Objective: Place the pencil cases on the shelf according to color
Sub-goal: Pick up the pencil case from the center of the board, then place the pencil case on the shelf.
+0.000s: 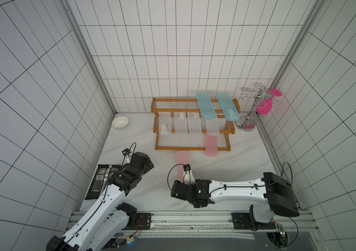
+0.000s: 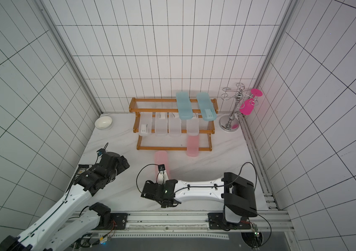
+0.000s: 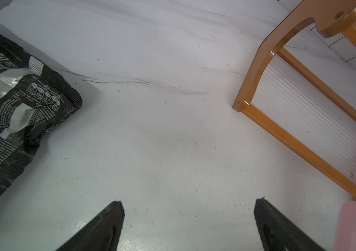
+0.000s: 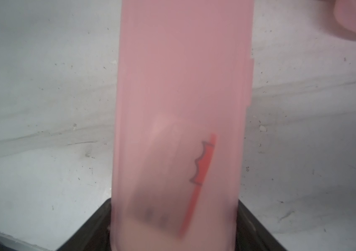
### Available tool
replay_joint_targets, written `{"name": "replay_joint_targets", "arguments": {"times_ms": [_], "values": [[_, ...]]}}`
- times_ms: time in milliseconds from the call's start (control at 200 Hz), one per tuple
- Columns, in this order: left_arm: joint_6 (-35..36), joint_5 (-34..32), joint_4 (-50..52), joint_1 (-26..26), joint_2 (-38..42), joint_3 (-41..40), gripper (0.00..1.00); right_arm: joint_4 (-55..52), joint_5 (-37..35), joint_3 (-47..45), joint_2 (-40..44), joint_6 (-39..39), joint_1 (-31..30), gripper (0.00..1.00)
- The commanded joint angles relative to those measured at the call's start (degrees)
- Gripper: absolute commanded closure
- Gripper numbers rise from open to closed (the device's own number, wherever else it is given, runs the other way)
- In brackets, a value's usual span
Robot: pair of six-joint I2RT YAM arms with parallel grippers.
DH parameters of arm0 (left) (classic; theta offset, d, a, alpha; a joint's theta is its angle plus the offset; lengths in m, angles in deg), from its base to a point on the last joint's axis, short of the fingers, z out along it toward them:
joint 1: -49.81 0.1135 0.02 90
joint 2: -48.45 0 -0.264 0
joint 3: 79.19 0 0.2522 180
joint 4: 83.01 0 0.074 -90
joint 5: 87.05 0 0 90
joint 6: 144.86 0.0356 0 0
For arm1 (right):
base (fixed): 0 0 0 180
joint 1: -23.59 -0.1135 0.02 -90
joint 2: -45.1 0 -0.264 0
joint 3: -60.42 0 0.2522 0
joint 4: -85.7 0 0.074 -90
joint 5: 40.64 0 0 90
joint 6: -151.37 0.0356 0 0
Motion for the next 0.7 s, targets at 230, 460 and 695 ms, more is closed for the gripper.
{"name": "replay_joint_targets", "arguments": {"times_ms": [230,460,695], "values": [[2.1,-1.4,-4.7,0.2,-3.5,5.1,0.02,8.8,7.9,1.2,-1.5,-9.5,8.7,0.39],[3.0,-2.1,-5.6,1.2,-7.7,7.5,0.02,9.2,10.6,7.5,-8.6,-12.9,14.8,0.40],[4.8,0.6,-8.6,4.3,-9.0,6.6,0.02,8.6,9.9,14.4,-14.1,-16.3,18.9,0.41]]}}
